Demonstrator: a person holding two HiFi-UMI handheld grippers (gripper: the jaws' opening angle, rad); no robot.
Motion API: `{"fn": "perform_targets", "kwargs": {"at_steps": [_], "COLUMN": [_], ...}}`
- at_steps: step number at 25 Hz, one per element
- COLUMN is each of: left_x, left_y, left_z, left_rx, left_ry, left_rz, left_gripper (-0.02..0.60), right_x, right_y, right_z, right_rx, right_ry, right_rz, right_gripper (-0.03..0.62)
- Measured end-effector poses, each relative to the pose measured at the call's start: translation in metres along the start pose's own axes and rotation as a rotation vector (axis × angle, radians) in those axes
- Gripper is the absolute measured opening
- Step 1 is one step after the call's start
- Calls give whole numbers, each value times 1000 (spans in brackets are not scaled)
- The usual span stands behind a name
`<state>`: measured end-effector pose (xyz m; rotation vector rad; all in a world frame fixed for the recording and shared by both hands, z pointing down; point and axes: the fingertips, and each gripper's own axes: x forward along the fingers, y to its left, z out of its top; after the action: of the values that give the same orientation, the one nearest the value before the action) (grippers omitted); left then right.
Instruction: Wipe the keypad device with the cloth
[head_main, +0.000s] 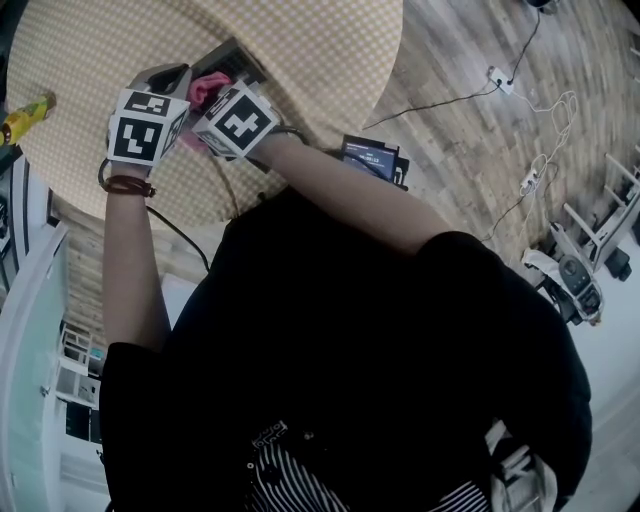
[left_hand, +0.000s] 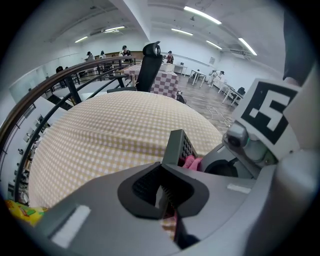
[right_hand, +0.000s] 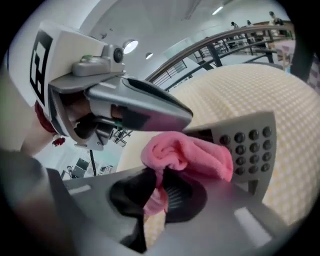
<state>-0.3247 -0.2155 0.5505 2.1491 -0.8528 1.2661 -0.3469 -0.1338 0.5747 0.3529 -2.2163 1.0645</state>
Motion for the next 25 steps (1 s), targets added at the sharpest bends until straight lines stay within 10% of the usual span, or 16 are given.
{"fn": "perform_targets", "kwargs": {"at_steps": [8,25], "left_x": [1,-104], "left_y": [5,-40], "left_z": [-1,0], "left_rx": [9,-450], "left_ry": [-6,-496], "left_rz": [60,91], "left_gripper": [2,2], "right_x": [14,-72], "right_y": [-19,57], "right_z": [-56,-25], "right_rx": [119,-12], "right_ry": [94,-36], "right_rz": [-27,46], "right_gripper": [44,44]}}
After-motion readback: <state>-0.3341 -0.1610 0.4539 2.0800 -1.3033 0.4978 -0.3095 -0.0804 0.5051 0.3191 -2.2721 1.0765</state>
